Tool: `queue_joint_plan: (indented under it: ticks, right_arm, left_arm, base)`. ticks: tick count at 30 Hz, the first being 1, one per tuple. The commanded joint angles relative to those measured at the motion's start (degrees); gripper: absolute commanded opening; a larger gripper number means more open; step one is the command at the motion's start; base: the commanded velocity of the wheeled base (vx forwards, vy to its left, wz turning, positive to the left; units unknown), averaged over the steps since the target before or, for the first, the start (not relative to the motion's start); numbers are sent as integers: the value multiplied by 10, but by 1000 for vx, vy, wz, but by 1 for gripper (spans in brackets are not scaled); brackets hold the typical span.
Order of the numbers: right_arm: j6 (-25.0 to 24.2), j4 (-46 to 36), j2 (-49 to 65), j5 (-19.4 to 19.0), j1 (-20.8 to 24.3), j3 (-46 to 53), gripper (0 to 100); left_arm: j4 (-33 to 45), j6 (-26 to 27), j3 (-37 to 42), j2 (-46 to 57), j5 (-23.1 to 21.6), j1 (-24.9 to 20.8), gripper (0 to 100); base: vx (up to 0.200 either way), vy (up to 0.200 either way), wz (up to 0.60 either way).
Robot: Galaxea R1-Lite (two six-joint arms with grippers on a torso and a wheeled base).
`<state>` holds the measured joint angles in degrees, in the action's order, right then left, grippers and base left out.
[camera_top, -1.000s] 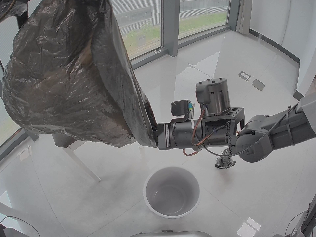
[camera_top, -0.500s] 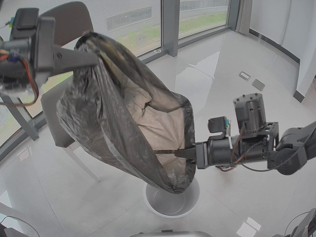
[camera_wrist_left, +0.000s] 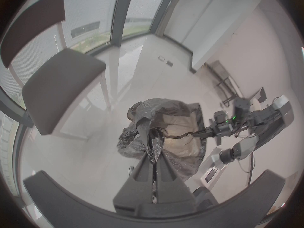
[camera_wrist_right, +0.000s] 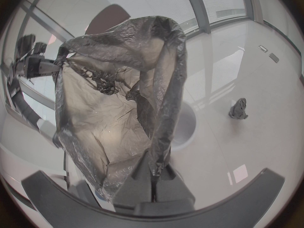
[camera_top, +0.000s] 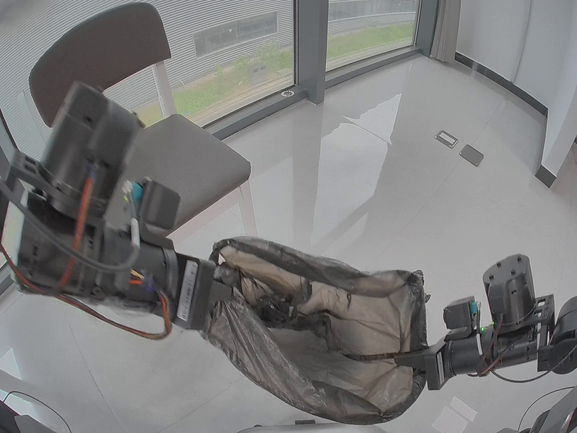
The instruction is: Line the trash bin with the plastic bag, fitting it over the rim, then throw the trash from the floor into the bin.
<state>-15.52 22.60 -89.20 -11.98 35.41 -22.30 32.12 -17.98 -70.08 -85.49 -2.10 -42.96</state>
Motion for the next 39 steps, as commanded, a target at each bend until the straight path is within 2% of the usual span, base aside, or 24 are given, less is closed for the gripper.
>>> queue_joint_plan:
  ticks: [1,3,5,6,8,16,32,39]
  right_arm:
    - [11,0,7,1,-13,32,0]
    - [15,1,6,1,-25,37,0]
    - [16,2,6,1,-27,37,0]
    - [18,2,4,1,-40,35,0]
    - [18,2,-4,1,-47,31,0]
    - [37,18,-85,-4,-47,16,0]
    - [99,154,-280,1,-72,-6,0]
    - [122,156,-324,2,-83,-42,0]
  left_arm:
    - [-51,-14,48,-66,-4,1,0]
    - [-94,-16,72,-71,-4,0,0]
    - [-105,-16,78,-73,-4,0,0]
    - [-164,-11,101,-99,3,2,0]
    - [-178,-7,101,-113,3,7,0]
    - [-182,15,90,-155,-4,38,0]
    - [-182,15,15,-288,-14,75,0]
    - [-182,17,-25,-340,-16,89,0]
  base:
    - [0,0,0]
    - [0,0,0]
    - [0,0,0]
    - [0,0,0]
    - [0,0,0]
    - [0,0,0]
    - [0,0,0]
    - [0,0,0]
